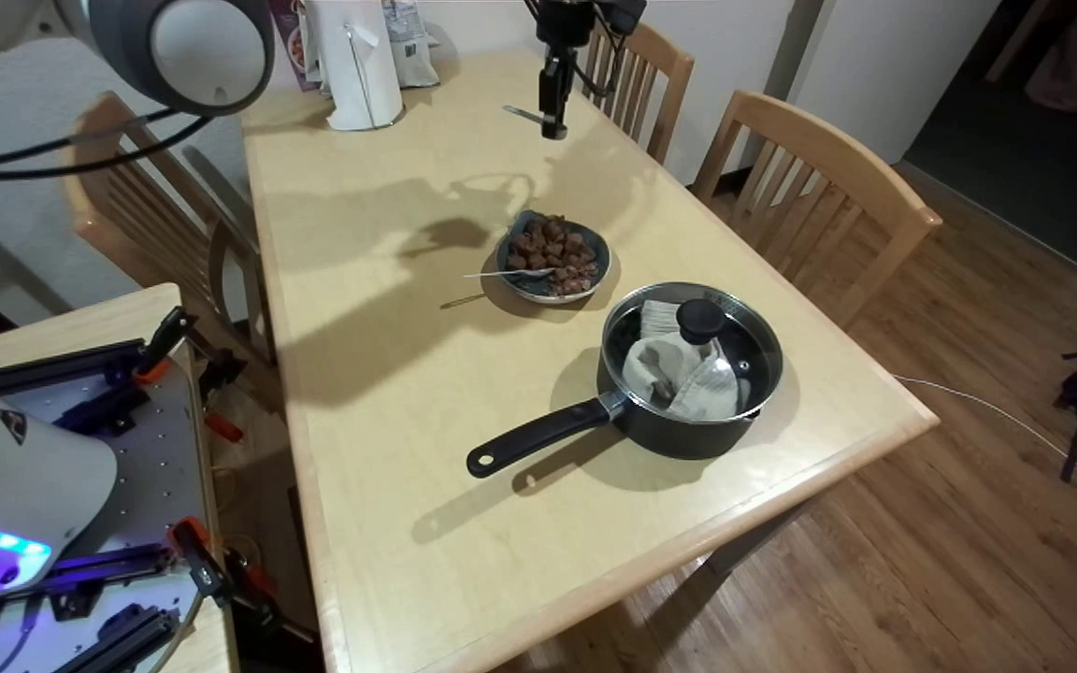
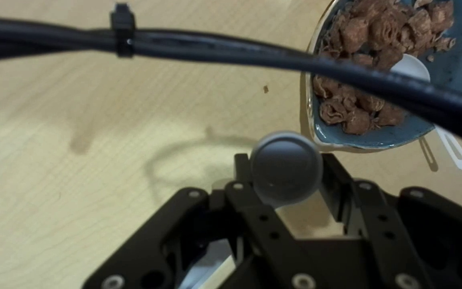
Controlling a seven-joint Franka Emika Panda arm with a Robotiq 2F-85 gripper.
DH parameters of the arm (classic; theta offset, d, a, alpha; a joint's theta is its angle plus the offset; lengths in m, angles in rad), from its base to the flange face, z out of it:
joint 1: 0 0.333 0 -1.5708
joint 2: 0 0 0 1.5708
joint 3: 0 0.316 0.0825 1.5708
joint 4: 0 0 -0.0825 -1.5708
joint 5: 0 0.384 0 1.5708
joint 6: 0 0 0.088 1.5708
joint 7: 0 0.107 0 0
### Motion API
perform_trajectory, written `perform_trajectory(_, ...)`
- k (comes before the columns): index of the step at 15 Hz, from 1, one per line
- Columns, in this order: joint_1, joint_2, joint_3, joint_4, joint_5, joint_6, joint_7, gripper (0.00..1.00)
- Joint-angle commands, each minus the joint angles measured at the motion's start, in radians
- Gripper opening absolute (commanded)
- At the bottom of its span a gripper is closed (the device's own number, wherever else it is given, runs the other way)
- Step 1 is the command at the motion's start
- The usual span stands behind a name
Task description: Put the gray spoon in the bowl
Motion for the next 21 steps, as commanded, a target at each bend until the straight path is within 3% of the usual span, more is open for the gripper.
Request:
perform_trajectory(1,-0.007,-0.039,-0.003,-0.077,0.005,-0.003,0.053,0.2)
perform_trajectory(6,-0.007,-0.066,-0.017,-0.168,0.011,-0.01,0.196,0.2)
perform_trajectory(11,-0.036,-0.13,-0.011,-0.348,0.051,0.041,0.386,0.2)
perform_trajectory(21,-0.101,-0.349,-0.025,-0.781,0.069,0.317,0.647,0.2)
